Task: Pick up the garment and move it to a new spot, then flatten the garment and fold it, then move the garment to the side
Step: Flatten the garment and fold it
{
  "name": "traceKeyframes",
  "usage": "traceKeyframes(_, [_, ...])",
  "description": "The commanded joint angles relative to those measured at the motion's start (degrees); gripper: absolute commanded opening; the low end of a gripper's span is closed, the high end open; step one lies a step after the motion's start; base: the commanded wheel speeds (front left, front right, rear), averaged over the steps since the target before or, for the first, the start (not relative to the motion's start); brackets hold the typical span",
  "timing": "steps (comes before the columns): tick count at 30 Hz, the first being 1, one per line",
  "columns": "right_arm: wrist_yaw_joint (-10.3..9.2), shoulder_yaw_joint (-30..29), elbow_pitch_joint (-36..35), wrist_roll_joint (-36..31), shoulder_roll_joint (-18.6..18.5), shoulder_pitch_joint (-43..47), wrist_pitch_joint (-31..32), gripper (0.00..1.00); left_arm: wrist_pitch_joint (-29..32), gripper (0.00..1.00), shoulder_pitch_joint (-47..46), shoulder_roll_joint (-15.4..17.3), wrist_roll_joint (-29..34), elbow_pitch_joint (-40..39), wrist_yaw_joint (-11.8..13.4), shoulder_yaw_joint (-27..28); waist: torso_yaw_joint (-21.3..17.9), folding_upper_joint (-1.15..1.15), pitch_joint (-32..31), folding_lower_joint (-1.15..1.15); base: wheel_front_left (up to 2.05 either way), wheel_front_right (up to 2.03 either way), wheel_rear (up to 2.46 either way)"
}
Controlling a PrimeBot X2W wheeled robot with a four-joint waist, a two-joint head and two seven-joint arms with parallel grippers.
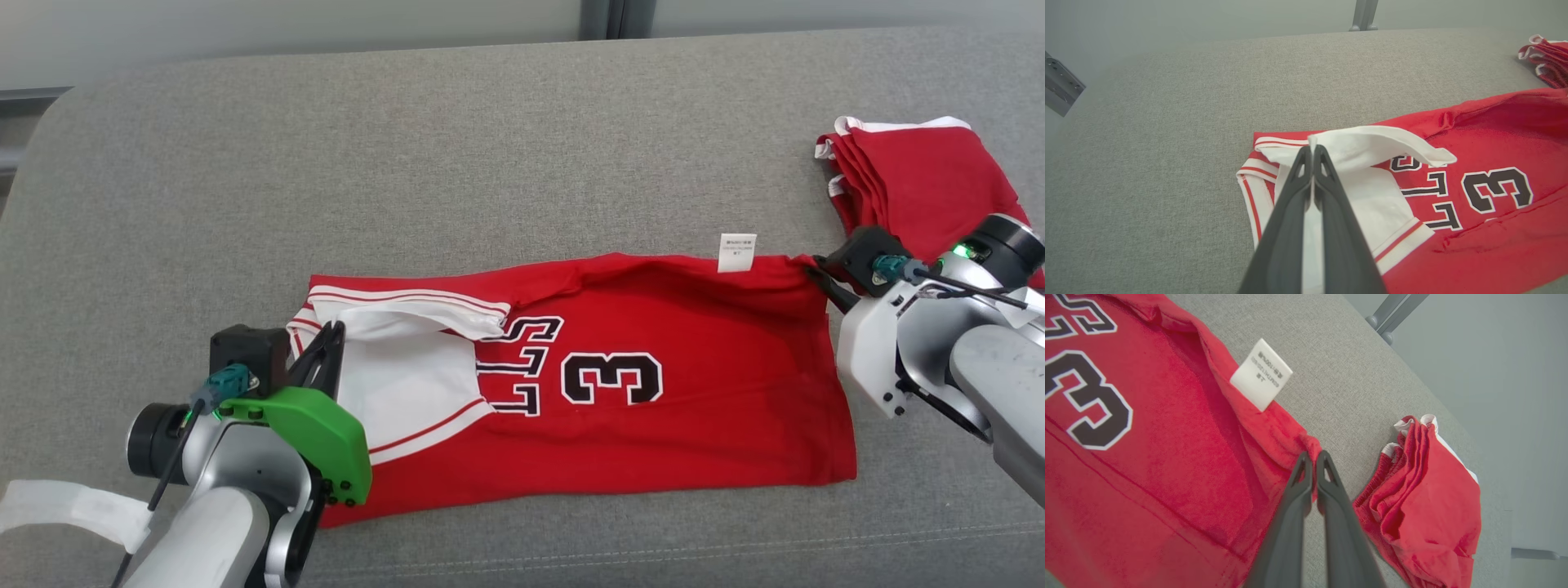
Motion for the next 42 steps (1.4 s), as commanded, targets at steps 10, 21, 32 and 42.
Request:
traceKeyframes(10, [-0.11, 14.5, 2.0, 3.9, -4.8, -4.4, -2.3, 0.0, 2.7, 0.0, 6.0, 2.0, -1.5, -6.1, 3.9, 1.0, 0.5, 0.0, -0.4, 0.0, 0.0, 0.0, 0.0])
traceKeyframes(21, [-0.11, 20.3, 7.0, 8.1, -4.3, -5.2, -4.4, 0.0, 2.7, 0.0, 10.8, 1.6, -2.9, -6.1, 5.6, 0.7, 1.1, 0.0, -1.7, 0.0, 0.0, 0.0, 0.0])
traceKeyframes(32, [-0.11, 19.6, 10.9, 12.1, -3.1, -2.4, -7.9, 1.0, 2.4, 1.0, 15.0, 1.4, -3.8, -5.0, 6.9, 0.0, 0.4, 0.0, -3.5, 0.0, 0.0, 0.0, 0.0])
traceKeyframes(42, [-0.11, 12.7, 12.1, 12.4, -2.8, 1.7, -12.1, 1.0, 2.7, 1.0, 17.0, 3.1, -2.9, -2.8, 8.7, -0.1, 0.0, 0.0, -6.3, 0.0, 0.0, 0.0, 0.0])
